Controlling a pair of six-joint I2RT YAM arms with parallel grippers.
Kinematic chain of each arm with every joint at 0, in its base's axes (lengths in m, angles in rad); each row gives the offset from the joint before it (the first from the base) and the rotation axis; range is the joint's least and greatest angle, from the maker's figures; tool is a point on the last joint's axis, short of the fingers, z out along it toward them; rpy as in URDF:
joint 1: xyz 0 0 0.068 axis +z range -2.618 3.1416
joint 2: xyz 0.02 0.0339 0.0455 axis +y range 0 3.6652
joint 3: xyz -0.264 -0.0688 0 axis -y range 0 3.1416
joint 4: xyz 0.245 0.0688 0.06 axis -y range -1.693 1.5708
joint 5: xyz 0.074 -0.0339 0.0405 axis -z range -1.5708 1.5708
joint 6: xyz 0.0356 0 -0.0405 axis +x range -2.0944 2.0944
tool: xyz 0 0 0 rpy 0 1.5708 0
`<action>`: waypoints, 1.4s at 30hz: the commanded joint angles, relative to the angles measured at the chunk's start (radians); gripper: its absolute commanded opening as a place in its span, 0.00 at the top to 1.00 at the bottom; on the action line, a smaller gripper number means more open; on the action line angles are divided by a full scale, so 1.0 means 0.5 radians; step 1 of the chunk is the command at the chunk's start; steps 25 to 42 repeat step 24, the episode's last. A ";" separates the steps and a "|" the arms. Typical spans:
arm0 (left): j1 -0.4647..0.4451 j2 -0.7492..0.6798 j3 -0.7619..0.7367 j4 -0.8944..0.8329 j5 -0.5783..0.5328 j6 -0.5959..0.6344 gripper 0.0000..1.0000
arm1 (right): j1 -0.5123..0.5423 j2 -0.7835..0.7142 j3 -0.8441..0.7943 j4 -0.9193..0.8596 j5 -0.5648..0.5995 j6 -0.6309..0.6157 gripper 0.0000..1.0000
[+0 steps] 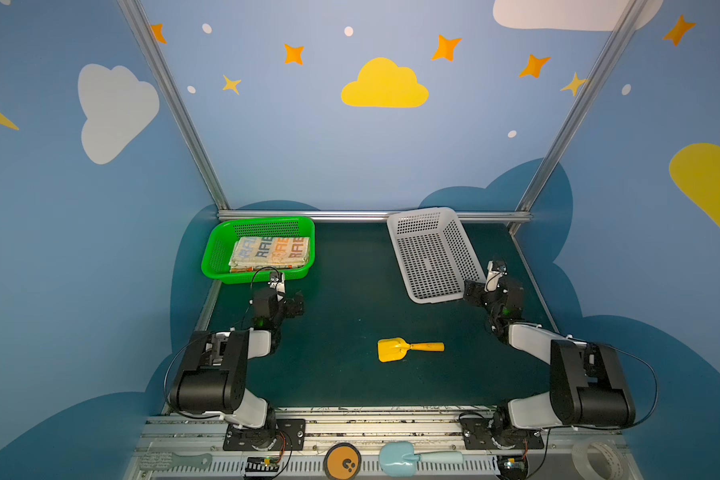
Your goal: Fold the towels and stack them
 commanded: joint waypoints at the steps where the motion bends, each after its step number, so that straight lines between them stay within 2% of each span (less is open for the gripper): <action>1: -0.002 -0.034 0.028 0.022 0.024 0.006 0.00 | 0.012 0.023 -0.021 -0.155 0.041 -0.029 0.13; 42: -0.038 -0.037 0.021 0.037 -0.056 0.013 0.00 | 0.012 0.022 -0.019 -0.156 0.044 -0.029 0.13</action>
